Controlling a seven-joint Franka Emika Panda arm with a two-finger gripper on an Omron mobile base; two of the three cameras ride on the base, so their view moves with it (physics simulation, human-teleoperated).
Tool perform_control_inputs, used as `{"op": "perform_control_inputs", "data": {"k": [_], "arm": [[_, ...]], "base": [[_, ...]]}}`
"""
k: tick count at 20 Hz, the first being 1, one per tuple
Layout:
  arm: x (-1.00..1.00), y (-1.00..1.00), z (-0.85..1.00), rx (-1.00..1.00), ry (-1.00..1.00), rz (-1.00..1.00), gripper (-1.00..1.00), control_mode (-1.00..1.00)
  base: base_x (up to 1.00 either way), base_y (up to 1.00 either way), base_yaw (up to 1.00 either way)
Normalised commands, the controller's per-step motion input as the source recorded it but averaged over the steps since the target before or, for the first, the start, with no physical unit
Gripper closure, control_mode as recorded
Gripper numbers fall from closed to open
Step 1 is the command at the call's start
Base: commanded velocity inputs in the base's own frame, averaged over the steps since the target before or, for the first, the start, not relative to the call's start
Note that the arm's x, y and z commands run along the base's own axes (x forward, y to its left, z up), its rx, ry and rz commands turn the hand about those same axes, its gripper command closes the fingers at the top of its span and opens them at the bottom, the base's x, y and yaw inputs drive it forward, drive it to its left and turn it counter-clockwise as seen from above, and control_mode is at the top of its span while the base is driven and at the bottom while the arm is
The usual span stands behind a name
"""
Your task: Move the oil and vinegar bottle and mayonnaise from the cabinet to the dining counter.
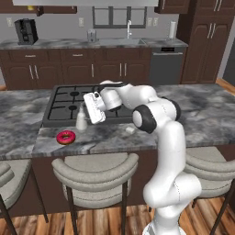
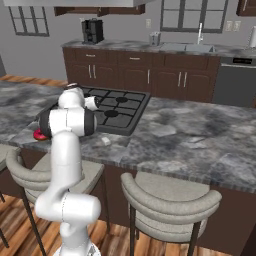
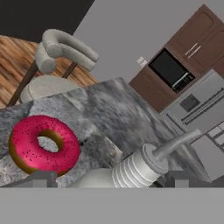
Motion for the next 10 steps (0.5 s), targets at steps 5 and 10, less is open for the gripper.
{"op": "perform_control_inputs", "data": {"k": [5, 10], "arm": [[-0.07, -0.16, 0.08, 0.00, -0.14, 0.00, -1.00, -1.00], [-0.18, -0.17, 0.23, 0.00, -0.17, 0.00, -1.00, -1.00]], "base": [[0.00, 0.00, 0.00], [0.00, 0.00, 0.00]]}}
